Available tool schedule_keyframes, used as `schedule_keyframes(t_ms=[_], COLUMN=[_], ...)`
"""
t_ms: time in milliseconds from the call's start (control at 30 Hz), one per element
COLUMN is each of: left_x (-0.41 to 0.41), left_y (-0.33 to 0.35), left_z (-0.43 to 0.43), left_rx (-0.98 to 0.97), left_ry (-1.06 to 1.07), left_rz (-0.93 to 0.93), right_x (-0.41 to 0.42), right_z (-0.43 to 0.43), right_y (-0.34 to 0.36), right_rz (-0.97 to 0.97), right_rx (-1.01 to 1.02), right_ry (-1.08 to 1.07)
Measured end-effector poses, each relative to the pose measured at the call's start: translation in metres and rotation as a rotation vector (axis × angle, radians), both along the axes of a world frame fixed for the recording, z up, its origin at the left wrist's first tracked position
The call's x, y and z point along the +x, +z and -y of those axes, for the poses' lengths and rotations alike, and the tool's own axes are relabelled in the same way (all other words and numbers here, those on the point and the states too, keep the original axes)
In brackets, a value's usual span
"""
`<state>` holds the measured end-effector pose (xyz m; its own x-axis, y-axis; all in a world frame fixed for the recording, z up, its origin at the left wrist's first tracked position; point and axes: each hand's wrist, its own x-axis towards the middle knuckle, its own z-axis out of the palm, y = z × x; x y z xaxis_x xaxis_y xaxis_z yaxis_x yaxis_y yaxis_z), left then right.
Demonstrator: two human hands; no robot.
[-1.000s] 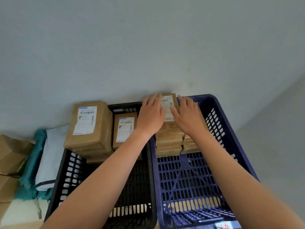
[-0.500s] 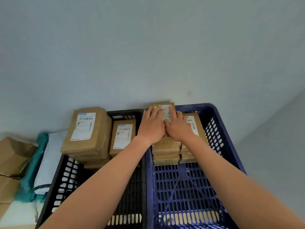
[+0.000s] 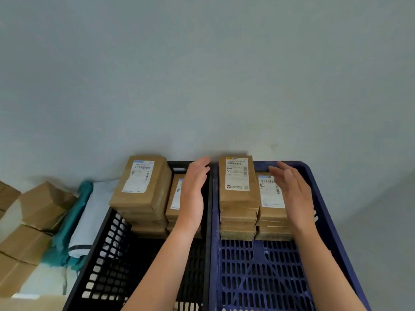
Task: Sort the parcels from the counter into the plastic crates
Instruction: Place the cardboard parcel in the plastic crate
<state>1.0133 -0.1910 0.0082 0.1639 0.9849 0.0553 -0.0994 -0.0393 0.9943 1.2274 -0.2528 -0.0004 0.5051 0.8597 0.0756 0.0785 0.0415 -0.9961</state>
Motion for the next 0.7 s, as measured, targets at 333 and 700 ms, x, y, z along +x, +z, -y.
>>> schedule_keyframes(t_ms=[333, 700], left_x=[-0.09, -0.321], left_y=[0.016, 0.039], left_z=[0.011, 0.047], left_rx=[0.045, 0.064], left_ry=[0.212, 0.475], left_rz=[0.003, 0.063], right_x=[-0.091, -0.321], right_z=[-0.016, -0.036], right_y=[0.031, 0.056], right_rz=[0.051, 0.078], right_rx=[0.007, 0.048], right_ry=[0.17, 0.385])
